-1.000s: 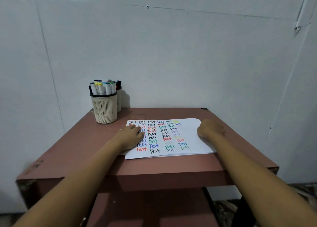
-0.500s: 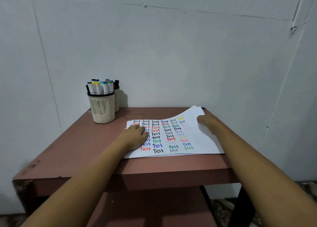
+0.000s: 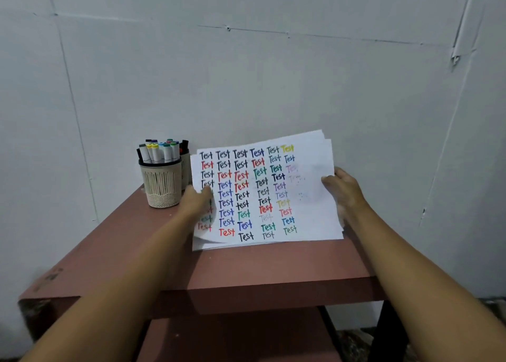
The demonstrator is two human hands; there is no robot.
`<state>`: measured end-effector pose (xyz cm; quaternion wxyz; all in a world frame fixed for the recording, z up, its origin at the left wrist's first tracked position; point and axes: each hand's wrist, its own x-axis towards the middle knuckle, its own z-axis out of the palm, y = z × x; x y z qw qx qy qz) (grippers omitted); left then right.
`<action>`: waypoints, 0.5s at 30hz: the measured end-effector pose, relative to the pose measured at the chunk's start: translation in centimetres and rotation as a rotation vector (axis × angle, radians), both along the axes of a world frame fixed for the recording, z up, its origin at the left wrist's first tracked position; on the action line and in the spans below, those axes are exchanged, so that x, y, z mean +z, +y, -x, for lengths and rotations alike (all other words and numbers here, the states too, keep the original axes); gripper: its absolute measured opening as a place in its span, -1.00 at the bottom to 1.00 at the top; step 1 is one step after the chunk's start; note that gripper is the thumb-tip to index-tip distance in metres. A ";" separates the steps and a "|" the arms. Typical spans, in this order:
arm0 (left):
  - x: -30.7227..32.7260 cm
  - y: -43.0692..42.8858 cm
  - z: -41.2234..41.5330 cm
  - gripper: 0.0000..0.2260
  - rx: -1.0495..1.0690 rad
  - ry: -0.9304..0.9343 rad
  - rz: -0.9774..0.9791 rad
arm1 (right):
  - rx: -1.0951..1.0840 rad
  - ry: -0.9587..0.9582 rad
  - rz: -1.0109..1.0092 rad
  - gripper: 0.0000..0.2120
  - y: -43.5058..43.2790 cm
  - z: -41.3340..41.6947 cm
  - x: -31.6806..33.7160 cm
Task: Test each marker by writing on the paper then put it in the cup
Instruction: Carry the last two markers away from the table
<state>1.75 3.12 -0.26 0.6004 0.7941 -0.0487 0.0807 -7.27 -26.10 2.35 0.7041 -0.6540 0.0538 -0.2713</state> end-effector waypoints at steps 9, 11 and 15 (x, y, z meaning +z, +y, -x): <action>4.4 -1.0 0.8 -0.78 -0.033 -0.353 0.200 | -0.008 -0.133 -0.043 -0.71 -0.1 -2.0 1.7; 2.9 -0.8 0.6 -0.79 -0.058 -0.307 0.214 | -0.001 -0.064 -0.031 -0.79 -0.1 -2.3 0.8; 0.9 -1.0 0.5 -0.87 -0.065 -0.219 0.189 | -0.024 0.096 0.042 -0.72 -0.1 -3.3 -0.4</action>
